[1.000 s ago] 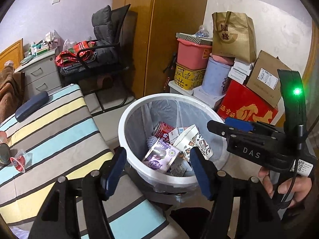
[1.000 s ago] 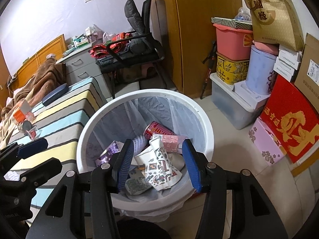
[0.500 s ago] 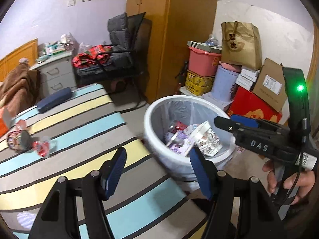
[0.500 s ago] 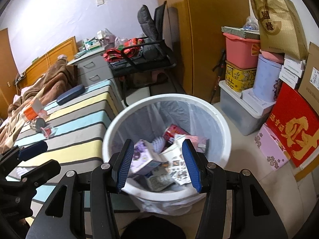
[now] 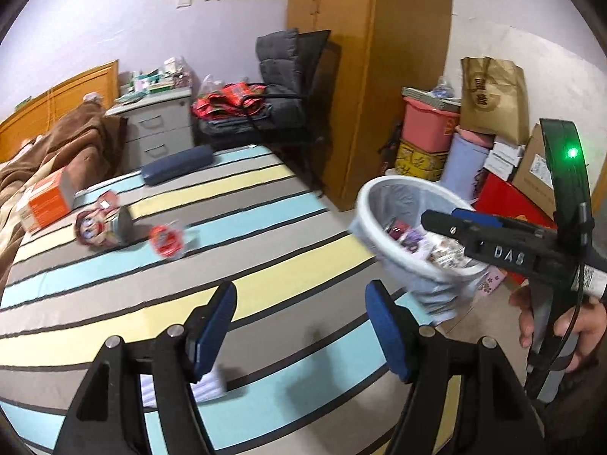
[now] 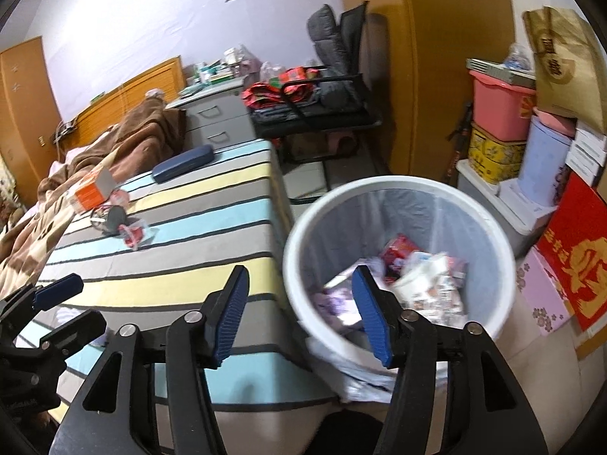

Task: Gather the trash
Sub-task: 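Move both tools back over the table toward the foam net and plastic cup, then grasp the white foam net with left tool while right tool grasps the clear plastic cup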

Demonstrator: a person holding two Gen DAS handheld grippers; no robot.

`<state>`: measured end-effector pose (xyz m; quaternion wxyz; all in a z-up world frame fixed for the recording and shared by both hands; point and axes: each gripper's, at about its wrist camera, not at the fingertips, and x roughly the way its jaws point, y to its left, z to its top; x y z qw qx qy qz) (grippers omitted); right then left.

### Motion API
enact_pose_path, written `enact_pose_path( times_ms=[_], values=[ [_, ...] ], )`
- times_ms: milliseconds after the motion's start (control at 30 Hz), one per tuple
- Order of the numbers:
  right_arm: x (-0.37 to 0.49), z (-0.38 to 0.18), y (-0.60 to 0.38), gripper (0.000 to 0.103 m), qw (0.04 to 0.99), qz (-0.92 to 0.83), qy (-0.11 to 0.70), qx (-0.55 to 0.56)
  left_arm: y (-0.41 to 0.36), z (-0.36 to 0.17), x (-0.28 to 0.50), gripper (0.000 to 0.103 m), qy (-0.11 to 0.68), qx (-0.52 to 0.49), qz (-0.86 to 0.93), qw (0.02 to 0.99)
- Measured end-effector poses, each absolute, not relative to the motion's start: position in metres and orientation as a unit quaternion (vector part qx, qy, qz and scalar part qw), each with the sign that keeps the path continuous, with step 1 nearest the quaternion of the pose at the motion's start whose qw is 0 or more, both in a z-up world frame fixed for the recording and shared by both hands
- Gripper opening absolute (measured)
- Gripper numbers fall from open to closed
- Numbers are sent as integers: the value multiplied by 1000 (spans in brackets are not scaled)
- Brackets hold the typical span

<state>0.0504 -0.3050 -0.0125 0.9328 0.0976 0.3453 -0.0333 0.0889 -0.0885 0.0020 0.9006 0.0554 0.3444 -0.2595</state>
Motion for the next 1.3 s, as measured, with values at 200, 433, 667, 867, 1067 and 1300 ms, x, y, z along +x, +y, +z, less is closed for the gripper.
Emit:
enact_pose_path(
  times_ms=[200,433,667,867,1067,1300],
  values=[
    [64,-15,-279,60,931,-7,354,90,-44,-2,96,73,348,41,-223,910],
    [78,-14,-255,60,928,16,362,84,-1,-9,101,73,354,35,-205,912],
    [103,-14,-222,60,925,56,370,67,18,-20,104,75,374,51,-242,894],
    [128,-19,-194,60,917,84,385,58,16,-27,109,75,382,86,-265,881],
    [149,-26,-175,60,907,99,405,52,9,-41,114,75,398,120,-298,859],
    [165,-29,-166,61,898,115,421,66,1,-48,117,75,395,153,-323,847]
  ],
)
